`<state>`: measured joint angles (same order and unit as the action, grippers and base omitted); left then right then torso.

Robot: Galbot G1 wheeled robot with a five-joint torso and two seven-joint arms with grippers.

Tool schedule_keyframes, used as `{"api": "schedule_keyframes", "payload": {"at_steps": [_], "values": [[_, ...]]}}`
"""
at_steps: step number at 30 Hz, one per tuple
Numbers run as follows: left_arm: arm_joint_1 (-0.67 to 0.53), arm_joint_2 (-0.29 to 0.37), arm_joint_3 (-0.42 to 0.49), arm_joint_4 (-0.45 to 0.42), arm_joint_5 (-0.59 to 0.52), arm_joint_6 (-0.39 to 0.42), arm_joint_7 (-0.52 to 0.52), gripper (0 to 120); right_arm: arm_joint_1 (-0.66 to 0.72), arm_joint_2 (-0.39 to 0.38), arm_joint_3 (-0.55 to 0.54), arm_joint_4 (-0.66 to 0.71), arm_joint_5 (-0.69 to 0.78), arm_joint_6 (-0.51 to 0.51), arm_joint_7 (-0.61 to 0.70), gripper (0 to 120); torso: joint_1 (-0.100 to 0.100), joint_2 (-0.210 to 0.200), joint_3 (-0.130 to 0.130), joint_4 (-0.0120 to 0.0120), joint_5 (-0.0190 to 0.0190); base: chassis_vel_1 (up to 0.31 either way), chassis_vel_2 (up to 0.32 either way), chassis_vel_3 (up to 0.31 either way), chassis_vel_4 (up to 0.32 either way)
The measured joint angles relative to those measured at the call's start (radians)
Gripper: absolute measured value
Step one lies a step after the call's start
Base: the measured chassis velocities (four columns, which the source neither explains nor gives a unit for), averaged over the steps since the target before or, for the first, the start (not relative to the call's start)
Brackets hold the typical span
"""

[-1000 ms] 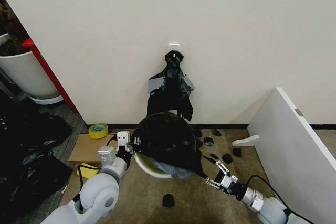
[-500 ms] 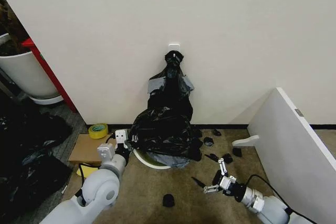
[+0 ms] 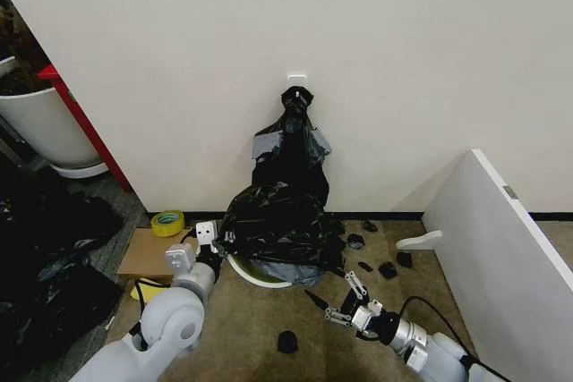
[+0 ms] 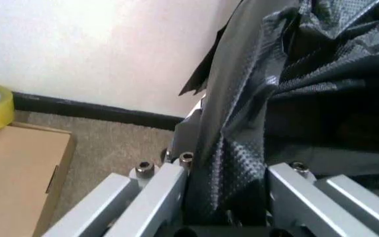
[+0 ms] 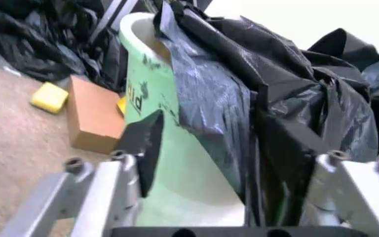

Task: Place the garbage bag over the trash bin.

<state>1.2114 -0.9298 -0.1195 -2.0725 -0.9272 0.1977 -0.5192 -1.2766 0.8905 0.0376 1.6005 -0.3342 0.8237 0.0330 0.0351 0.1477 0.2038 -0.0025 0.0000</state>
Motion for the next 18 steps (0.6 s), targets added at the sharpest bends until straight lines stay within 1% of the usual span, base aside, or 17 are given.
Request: {"api": "schedule_keyframes", "payload": {"at_steps": [1,2,4,5,6,10,12,13,14,18], "values": [[0.003,0.001,-0.001,-0.003,-0.001,0.0,-0.001,1,0.001,0.006,0.008,-0.002,-0.035,0.0,0.016,45,0.0,0.0,0.0,0.0,0.0,0.0,0.0,0.0,0.0],[0.005,0.002,-0.001,-0.006,-0.002,0.001,-0.001,1,0.002,0.012,0.014,-0.002,-0.061,0.0,0.028,41,0.0,0.0,0.0,0.0001,0.0,0.0,0.0,0.0,0.0],[0.008,0.003,-0.002,-0.008,-0.002,0.001,-0.002,1,0.001,0.016,0.016,-0.001,-0.071,0.0,0.046,32,0.0,0.0,0.0,0.0001,0.0,0.0,0.0,0.0,0.0],[0.008,0.003,-0.002,-0.008,-0.002,0.001,-0.002,1,0.001,0.016,0.016,-0.001,-0.071,0.0,0.046,32,0.0,0.0,0.0,0.0001,0.0,0.0,0.0,0.0,0.0],[0.009,0.003,-0.002,-0.009,-0.002,0.001,-0.002,1,-0.002,0.017,0.014,0.002,-0.07,-0.001,0.056,30,0.0,0.0,0.0,0.0,0.0,0.0,0.0,0.0,0.0],[0.011,0.003,-0.002,-0.009,-0.002,0.003,-0.003,1,-0.023,0.018,-0.001,0.028,-0.046,-0.001,0.076,11,0.0,0.0,0.0,0.0,0.0,0.0,0.0,0.0,0.0],[0.011,0.003,-0.001,-0.009,-0.002,0.005,-0.003,1,-0.033,0.018,-0.01,0.04,-0.022,-0.001,0.078,4,0.0,0.0,0.0,-0.0001,0.0,0.0,0.0,0.0,0.0],[0.011,0.003,-0.001,-0.009,-0.002,0.005,-0.003,1,-0.033,0.018,-0.01,0.04,-0.022,-0.001,0.078,4,0.0,0.0,0.0,-0.0001,0.0,0.0,0.0,0.0,0.0],[0.01,0.003,-0.001,-0.009,-0.002,0.005,-0.003,1,-0.036,0.017,-0.017,0.048,-0.005,-0.001,0.078,0,0.0,0.0,0.0,-0.0001,0.0,0.0,0.0,0.0,0.0],[0.003,0.004,-0.003,-0.005,-0.008,0.006,-0.005,1,-0.043,0.017,-0.039,0.072,0.077,-0.001,0.053,0,0.0,0.0,0.0,0.0001,0.0,0.0,0.0,0.0,0.0]]}}
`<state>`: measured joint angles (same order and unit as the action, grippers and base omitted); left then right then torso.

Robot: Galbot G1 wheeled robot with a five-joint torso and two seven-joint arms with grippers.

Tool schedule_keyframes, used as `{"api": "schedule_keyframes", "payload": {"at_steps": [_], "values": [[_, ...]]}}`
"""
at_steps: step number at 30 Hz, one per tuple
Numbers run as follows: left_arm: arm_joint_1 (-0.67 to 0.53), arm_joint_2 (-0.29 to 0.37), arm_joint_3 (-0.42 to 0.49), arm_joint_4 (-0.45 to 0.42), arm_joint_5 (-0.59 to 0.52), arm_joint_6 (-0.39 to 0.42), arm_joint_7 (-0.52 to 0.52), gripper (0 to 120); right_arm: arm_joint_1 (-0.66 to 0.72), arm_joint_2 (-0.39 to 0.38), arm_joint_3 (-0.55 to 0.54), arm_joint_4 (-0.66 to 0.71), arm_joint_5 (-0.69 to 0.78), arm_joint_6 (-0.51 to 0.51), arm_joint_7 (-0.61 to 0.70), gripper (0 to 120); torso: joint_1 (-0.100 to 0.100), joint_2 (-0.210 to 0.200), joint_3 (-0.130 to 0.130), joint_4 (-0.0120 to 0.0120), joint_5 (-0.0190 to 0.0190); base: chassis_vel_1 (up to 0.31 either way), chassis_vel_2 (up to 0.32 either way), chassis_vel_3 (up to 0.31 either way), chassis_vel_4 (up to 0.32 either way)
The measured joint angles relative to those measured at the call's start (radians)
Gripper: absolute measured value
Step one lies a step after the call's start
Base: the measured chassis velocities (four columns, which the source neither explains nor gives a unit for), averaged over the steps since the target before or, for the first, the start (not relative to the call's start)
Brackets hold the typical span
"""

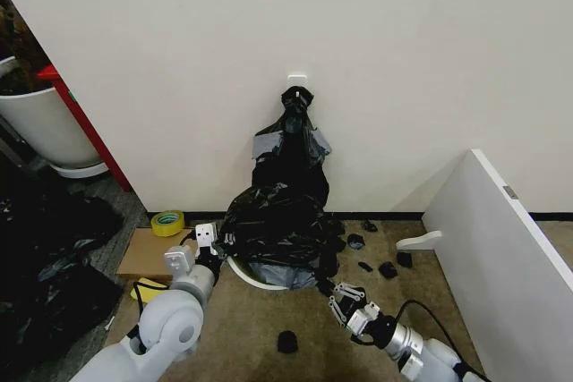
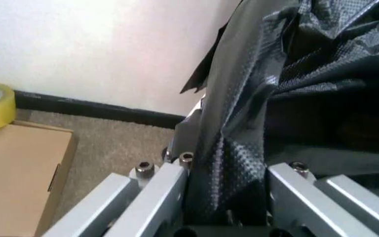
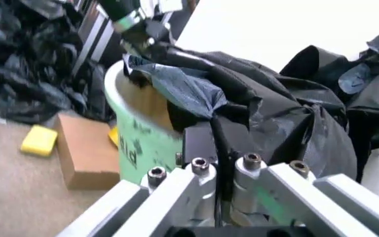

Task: Place the garbage bag over the trash bin.

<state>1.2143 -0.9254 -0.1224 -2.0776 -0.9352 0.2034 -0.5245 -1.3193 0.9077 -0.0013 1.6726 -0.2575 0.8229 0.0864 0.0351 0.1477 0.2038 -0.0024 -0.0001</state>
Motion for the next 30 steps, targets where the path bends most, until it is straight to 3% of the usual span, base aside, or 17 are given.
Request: {"api": "schedule_keyframes", "payload": {"at_steps": [5,7,9,10,12,14,15,19,22,23,28,30], "values": [[-0.008,-0.003,-0.002,0.0,-0.018,0.003,-0.005,1,0.002,0.001,-0.02,0.013,0.097,0.0,-0.104,0,0.0,0.0,0.0,0.0,0.0,0.0,0.0,0.0,0.0],[-0.014,-0.008,-0.002,0.001,-0.028,0.003,-0.006,1,0.011,0.006,-0.025,0.009,0.178,0.0,-0.258,0,0.0,0.0,0.0,0.0,0.0,0.0,0.0,0.0,0.0],[-0.021,-0.019,-0.002,0.001,-0.046,0.003,-0.008,1,0.031,0.024,-0.023,-0.017,0.347,0.0,-0.5,0,0.0,0.0,0.0,-0.0001,0.0,0.0,0.0,0.0,0.0],[-0.021,-0.019,-0.002,0.001,-0.046,0.003,-0.008,1,0.031,0.024,-0.023,-0.017,0.347,0.0,-0.5,0,0.0,0.0,0.0,-0.0001,0.0,0.0,0.0,0.0,0.0],[-0.026,-0.034,-0.002,-0.005,-0.071,0.004,-0.013,1,0.062,0.058,-0.009,-0.064,0.439,0.0,-0.725,0,0.0,0.0,0.0,-0.0001,0.0,0.0,0.0,0.0,0.0],[-0.028,-0.048,-0.002,-0.018,-0.098,0.013,-0.023,1,0.101,0.1,0.01,-0.122,0.422,0.0,-0.876,0,0.0,0.0,0.0,-0.0001,0.0002,0.0,0.0,0.0,0.0],[-0.027,-0.05,-0.001,-0.022,-0.104,0.015,-0.026,1,0.113,0.11,0.013,-0.139,0.401,0.0,-0.887,0,0.0,0.0,0.0,-0.0001,0.0003,0.0,0.0,0.0,0.0],[-0.014,-0.046,-0.002,-0.041,-0.117,0.019,-0.032,1,0.166,0.138,0.019,-0.23,0.287,0.0,-0.814,0,0.0,0.0,0.0,0.0,0.0002,0.0,0.0,0.0,0.0],[0.0,-0.031,-0.009,-0.077,-0.149,0.031,-0.048,1,0.226,0.151,0.026,-0.345,0.111,0.0,-0.592,0,0.0,0.0,0.0,0.0001,0.0001,0.0,0.0,0.0,0.0],[0.0,-0.031,-0.009,-0.077,-0.149,0.031,-0.048,1,0.226,0.151,0.026,-0.345,0.111,0.0,-0.592,0,0.0,0.0,0.0,0.0001,0.0001,0.0,0.0,0.0,0.0],[0.019,-0.024,-0.012,-0.144,-0.201,0.061,-0.081,1,0.287,0.172,0.027,-0.495,-0.226,0.001,-0.143,0,0.0,0.0,0.0,0.0002,0.0006,0.0,0.0,0.0,0.0],[0.026,-0.021,-0.009,-0.149,-0.189,0.061,-0.081,1,0.29,0.159,0.015,-0.498,-0.229,0.0,-0.056,0,0.0,0.0,0.0,0.0001,0.0,0.0,0.0,0.0,0.0]]}}
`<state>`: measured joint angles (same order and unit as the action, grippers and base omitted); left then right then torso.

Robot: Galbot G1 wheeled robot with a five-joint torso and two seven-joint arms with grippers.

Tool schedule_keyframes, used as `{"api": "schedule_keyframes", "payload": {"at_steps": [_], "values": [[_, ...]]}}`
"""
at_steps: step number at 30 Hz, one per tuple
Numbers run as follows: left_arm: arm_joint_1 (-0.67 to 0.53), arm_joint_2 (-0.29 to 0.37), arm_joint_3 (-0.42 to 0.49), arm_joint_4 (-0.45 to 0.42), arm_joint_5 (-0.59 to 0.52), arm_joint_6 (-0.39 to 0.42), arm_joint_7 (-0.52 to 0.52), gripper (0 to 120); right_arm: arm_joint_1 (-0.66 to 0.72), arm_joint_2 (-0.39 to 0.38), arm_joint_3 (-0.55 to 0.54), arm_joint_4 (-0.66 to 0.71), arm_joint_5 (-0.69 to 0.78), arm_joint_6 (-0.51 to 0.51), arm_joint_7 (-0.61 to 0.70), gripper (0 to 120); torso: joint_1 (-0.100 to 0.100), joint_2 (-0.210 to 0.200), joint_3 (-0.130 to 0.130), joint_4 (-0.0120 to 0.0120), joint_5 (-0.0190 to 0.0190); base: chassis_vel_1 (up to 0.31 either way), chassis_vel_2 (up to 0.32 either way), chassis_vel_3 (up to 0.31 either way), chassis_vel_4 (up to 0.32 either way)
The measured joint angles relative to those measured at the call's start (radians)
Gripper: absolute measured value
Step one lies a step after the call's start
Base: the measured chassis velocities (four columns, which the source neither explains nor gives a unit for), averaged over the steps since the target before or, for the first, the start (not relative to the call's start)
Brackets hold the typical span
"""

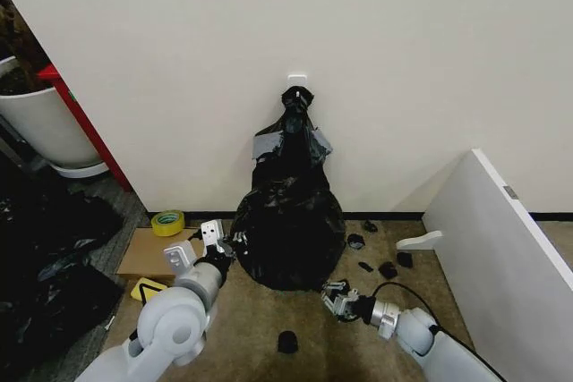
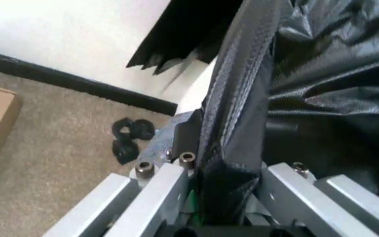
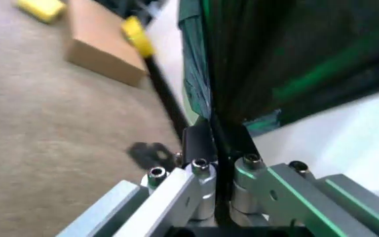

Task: Place the garbage bag over the trash bin.

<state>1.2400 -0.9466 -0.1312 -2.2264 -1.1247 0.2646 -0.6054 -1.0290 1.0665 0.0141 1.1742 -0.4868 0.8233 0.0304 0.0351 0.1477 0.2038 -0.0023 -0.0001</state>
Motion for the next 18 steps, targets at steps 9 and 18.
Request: {"api": "schedule_keyframes", "payload": {"at_steps": [9,18], "values": [[0.0,-0.002,0.015,0.053,0.078,-0.028,0.03,1,-0.048,-0.116,-0.031,0.138,0.518,-0.001,-0.337,22,0.0,0.0,0.0,-0.0001,0.0002,0.0,0.0,0.0,0.0],[0.024,-0.003,0.026,0.083,0.107,-0.035,0.038,1,-0.07,-0.237,0.078,0.138,1.064,-0.001,-0.846,55,0.0,0.0,0.0,-0.0002,0.0005,0.0,0.0,0.0,0.0]]}}
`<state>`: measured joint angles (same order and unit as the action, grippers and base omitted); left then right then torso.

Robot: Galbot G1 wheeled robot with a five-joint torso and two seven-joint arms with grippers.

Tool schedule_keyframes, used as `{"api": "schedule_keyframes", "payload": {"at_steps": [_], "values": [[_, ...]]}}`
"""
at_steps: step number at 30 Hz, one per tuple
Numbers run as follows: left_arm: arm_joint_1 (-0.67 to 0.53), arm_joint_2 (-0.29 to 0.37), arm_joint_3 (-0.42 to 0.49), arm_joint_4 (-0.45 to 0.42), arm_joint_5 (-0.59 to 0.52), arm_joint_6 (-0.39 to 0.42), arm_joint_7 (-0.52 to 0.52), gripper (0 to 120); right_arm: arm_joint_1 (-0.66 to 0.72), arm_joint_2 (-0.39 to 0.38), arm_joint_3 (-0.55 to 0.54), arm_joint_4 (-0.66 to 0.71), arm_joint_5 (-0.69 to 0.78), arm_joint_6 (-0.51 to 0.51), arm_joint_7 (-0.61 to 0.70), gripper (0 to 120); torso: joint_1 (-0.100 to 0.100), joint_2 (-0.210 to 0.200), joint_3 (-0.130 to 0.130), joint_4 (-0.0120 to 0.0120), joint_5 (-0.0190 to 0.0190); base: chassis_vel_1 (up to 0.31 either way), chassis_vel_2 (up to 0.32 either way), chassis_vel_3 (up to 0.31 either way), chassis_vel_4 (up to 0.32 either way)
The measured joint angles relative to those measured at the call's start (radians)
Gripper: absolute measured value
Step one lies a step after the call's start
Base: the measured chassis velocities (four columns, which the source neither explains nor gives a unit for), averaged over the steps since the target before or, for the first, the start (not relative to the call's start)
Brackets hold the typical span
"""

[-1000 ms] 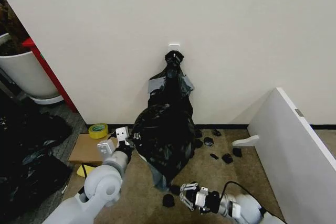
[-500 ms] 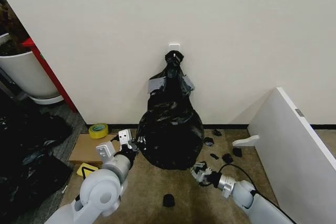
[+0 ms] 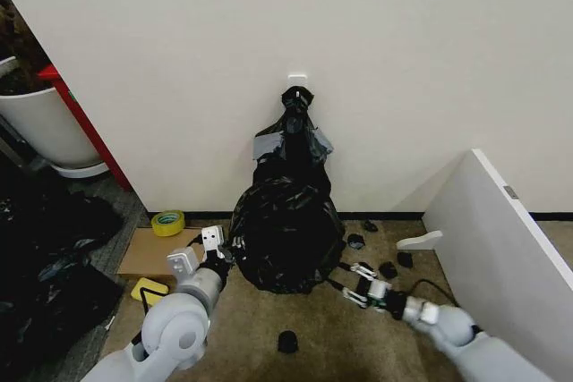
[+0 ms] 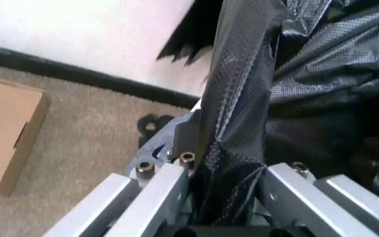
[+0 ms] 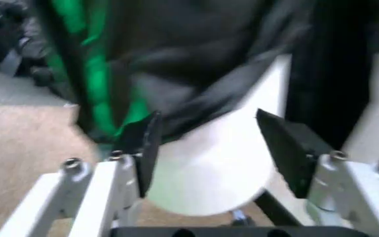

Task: Place the garbage bag over the trash bin.

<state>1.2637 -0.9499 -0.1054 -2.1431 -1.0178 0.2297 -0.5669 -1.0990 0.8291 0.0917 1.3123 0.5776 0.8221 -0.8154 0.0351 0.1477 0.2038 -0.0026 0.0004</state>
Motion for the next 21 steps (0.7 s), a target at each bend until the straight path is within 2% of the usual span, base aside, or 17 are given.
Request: {"api": "schedule_keyframes", "payload": {"at_steps": [5,6,7,11,12,13,17,18,19,21], "values": [[0.015,-0.005,0.015,0.003,0.01,0.001,0.0,1,-0.022,-0.039,0.071,0.018,0.031,0.0,0.013,75,0.0,0.0,0.0,0.0001,-0.0003,0.0,0.0,0.0,0.0],[0.015,-0.005,0.015,0.003,0.01,0.001,0.0,1,-0.022,-0.039,0.071,0.018,0.031,0.0,0.013,75,0.0,0.0,0.0,0.0001,-0.0003,0.0,0.0,0.0,0.0],[0.015,-0.007,0.02,0.005,0.01,0.002,0.001,1,-0.025,-0.046,0.08,0.024,0.014,0.0,0.061,81,0.0,0.0,0.0,0.0001,0.0,0.0,0.0,0.0,0.0],[0.023,-0.016,0.03,0.013,0.019,-0.002,0.001,1,-0.05,-0.07,0.081,0.131,-0.101,-0.001,0.478,97,0.0,0.0,0.0,0.0001,-0.0003,0.0,0.0,0.0,0.0],[0.03,-0.017,0.031,0.013,0.025,-0.005,0.001,1,-0.062,-0.072,0.083,0.168,-0.116,-0.012,0.548,98,0.0,0.0,0.0,0.0002,-0.0003,0.0,0.0,0.0,0.0],[0.03,-0.017,0.031,0.013,0.025,-0.005,0.001,1,-0.062,-0.072,0.083,0.168,-0.116,-0.012,0.548,98,0.0,0.0,0.0,0.0002,-0.0003,0.0,0.0,0.0,0.0],[0.079,-0.011,0.032,-0.013,0.07,-0.023,0.008,1,-0.167,-0.093,0.089,0.421,-0.158,-0.185,0.863,100,0.0,0.0,0.0,0.0,-0.0005,0.0,0.0,0.0,0.0],[0.09,-0.011,0.032,-0.016,0.089,-0.032,0.014,1,-0.188,-0.098,0.082,0.485,-0.159,-0.231,0.914,100,0.0,0.0,0.0,0.0,-0.0005,0.0,0.0,0.0,0.0],[0.09,-0.011,0.032,-0.016,0.089,-0.032,0.014,1,-0.188,-0.098,0.082,0.485,-0.159,-0.231,0.914,100,0.0,0.0,0.0,0.0,-0.0005,0.0,0.0,0.0,0.0],[0.108,-0.017,0.03,-0.022,0.121,-0.047,0.023,1,-0.214,-0.103,0.064,0.59,-0.156,-0.323,0.995,96,0.0,0.0,0.0,-0.0002,-0.0006,0.0,0.0,0.0,0.0]]}}
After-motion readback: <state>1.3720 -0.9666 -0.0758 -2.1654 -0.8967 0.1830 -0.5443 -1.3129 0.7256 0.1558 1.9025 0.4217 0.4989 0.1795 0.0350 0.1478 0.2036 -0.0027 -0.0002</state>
